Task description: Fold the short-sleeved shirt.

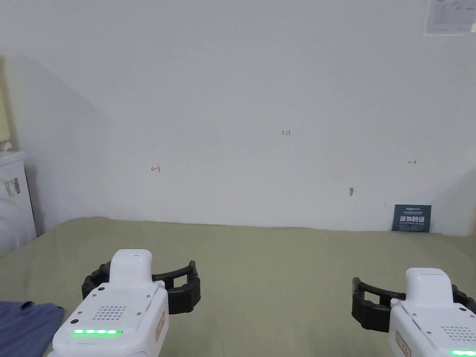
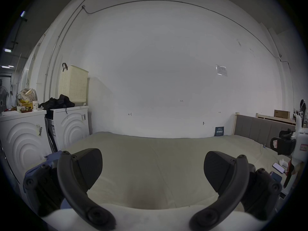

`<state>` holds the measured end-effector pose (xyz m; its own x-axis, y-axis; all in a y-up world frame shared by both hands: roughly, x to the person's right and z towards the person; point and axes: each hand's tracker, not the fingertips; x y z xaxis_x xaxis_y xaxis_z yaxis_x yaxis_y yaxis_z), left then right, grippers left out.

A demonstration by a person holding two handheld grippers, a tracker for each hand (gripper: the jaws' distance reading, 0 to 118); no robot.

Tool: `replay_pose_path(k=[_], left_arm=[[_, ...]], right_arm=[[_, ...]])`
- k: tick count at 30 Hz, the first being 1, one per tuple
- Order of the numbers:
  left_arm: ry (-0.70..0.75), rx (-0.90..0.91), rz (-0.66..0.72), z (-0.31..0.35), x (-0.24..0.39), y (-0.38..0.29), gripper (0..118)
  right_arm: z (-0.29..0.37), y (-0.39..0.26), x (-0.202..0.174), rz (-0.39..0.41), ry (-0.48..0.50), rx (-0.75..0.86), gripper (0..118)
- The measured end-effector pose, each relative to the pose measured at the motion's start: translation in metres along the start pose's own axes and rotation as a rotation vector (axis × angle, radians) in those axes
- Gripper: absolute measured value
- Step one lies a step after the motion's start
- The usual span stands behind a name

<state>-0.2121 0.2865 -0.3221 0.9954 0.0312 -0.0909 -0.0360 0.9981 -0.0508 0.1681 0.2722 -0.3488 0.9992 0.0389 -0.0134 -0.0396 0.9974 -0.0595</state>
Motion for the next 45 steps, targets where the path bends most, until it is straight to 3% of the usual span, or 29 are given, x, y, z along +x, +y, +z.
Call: replay_pose_path(k=[45], left_arm=[[-0.009,0.012,-0.021,0.0019,0.0052,0.0003,118]], right_arm=[[0.001,-0.0027,0.0006,0.015,-0.005,0.001,118]])
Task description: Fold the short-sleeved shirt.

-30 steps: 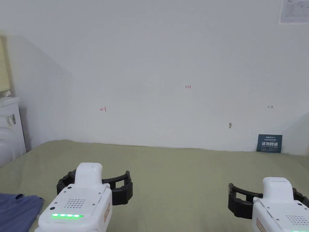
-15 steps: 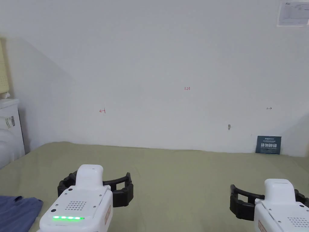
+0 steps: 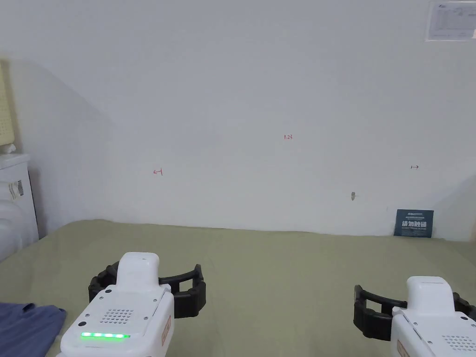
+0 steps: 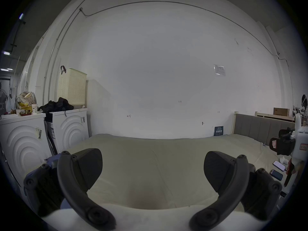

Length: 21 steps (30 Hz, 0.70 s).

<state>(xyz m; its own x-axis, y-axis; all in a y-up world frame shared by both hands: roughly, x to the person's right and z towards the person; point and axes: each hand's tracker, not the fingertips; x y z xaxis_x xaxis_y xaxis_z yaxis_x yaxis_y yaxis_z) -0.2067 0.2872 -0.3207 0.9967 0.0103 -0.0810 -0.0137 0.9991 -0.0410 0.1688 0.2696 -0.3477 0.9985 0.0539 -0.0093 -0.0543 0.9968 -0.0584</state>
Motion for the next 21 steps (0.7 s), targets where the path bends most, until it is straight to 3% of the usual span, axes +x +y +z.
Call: replay_pose_path(k=[21], left_arm=[[0.012,0.009,0.011,0.0022,-0.0006,-0.0034,118]], right_arm=[[0.0004,-0.0004,-0.0028,0.013,0.007,0.008,118]])
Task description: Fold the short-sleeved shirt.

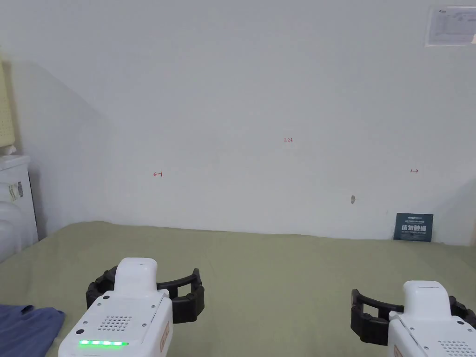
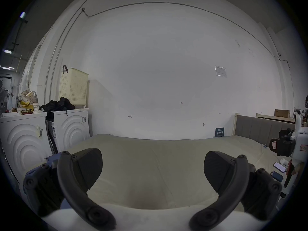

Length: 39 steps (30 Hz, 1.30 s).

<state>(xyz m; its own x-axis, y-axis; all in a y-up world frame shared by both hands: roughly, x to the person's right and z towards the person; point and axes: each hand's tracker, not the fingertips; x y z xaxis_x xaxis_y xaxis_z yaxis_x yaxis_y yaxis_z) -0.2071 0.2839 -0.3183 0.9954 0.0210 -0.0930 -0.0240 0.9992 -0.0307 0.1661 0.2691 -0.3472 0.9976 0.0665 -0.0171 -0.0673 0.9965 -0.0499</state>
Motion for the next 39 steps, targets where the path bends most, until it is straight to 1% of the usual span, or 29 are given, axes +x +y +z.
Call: replay_pose_path(k=[13,28,32,39], left_arm=[[0.008,0.0,-0.005,-0.0004,-0.0011,0.0,118],[-0.002,0.012,0.014,-0.0003,-0.0016,0.0036,118],[-0.004,0.016,0.022,0.0001,-0.0019,0.0049,118],[0.0,0.014,0.022,-0.0004,-0.0022,0.0058,118]], right_arm=[[0.0015,-0.0036,0.0037,-0.017,-0.009,0.002,118],[0.0028,-0.0029,0.0008,-0.009,-0.023,0.029,118],[0.0024,0.0007,0.0023,-0.028,-0.003,0.022,118],[0.0025,-0.0006,0.0029,-0.007,0.004,0.016,118]])
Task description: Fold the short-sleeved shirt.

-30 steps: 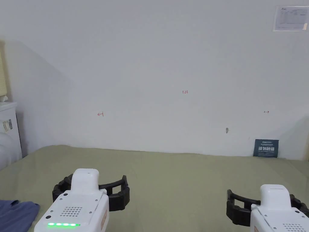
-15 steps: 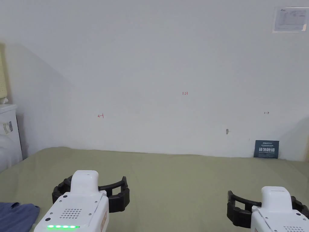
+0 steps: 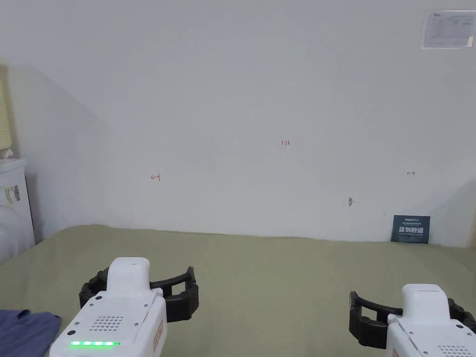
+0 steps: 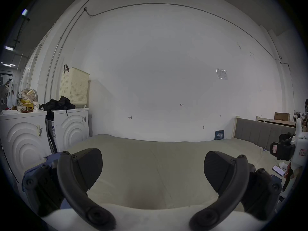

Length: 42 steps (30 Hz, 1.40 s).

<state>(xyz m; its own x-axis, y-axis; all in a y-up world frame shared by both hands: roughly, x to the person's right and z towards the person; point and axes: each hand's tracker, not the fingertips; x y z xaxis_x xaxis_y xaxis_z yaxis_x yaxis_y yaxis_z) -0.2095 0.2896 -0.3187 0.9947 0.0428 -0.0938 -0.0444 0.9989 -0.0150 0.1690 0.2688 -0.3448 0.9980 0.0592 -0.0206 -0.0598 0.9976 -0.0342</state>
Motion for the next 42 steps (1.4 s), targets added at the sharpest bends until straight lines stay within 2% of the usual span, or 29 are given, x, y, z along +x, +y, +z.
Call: replay_pose_path(k=[5,15,17,18,19,20,21,22,23,25,27,30,34,42], left_arm=[[0.0,0.013,-0.001,-0.002,0.0,0.001,118],[-0.021,0.034,-0.03,0.002,0.006,0.006,118],[-0.025,0.021,-0.057,0.004,0.008,0.005,118],[-0.036,0.017,-0.073,0.006,0.009,0.003,118],[-0.042,0.015,-0.094,0.007,0.01,0.001,115],[-0.034,0.031,-0.117,0.009,0.013,-0.002,95],[0.008,0.057,-0.156,0.01,0.016,-0.005,24],[0.062,0.037,-0.169,0.008,0.019,-0.007,1],[0.073,0.053,-0.126,0.011,0.023,-0.005,1],[-0.002,0.024,-0.028,0.013,0.017,0.0,1],[0.038,-0.009,-0.056,0.013,0.02,0.007,1],[0.047,-0.012,-0.06,0.017,-0.011,0.002,1],[0.155,-0.025,-0.089,0.044,-0.057,0.008,1],[0.479,-0.048,-0.146,0.137,-0.158,0.008,1]], right_arm=[[0.001,0.001,0.001,-0.018,0.005,0.004,118],[0.002,0.006,0.001,0.008,0.0,0.0,118],[0.003,0.005,0.001,0.015,0.011,-0.016,114],[0.004,0.003,0.001,0.014,0.022,-0.019,99],[0.005,0.001,0.0,0.017,0.026,-0.022,67],[0.003,-0.001,-0.002,0.026,0.017,-0.034,19],[0.002,-0.005,-0.004,0.034,0.002,-0.052,0],[0.005,-0.007,-0.006,0.031,-0.011,-0.04,0],[0.007,-0.008,-0.005,0.004,0.015,-0.049,0],[0.008,-0.008,-0.006,0.004,0.018,-0.062,0],[0.011,-0.005,-0.016,0.019,0.032,-0.061,0],[0.01,0.007,-0.037,0.021,0.088,-0.046,0],[0.004,0.019,-0.089,0.015,0.223,-0.012,0],[-0.008,0.023,-0.232,0.013,0.543,-0.017,0]])
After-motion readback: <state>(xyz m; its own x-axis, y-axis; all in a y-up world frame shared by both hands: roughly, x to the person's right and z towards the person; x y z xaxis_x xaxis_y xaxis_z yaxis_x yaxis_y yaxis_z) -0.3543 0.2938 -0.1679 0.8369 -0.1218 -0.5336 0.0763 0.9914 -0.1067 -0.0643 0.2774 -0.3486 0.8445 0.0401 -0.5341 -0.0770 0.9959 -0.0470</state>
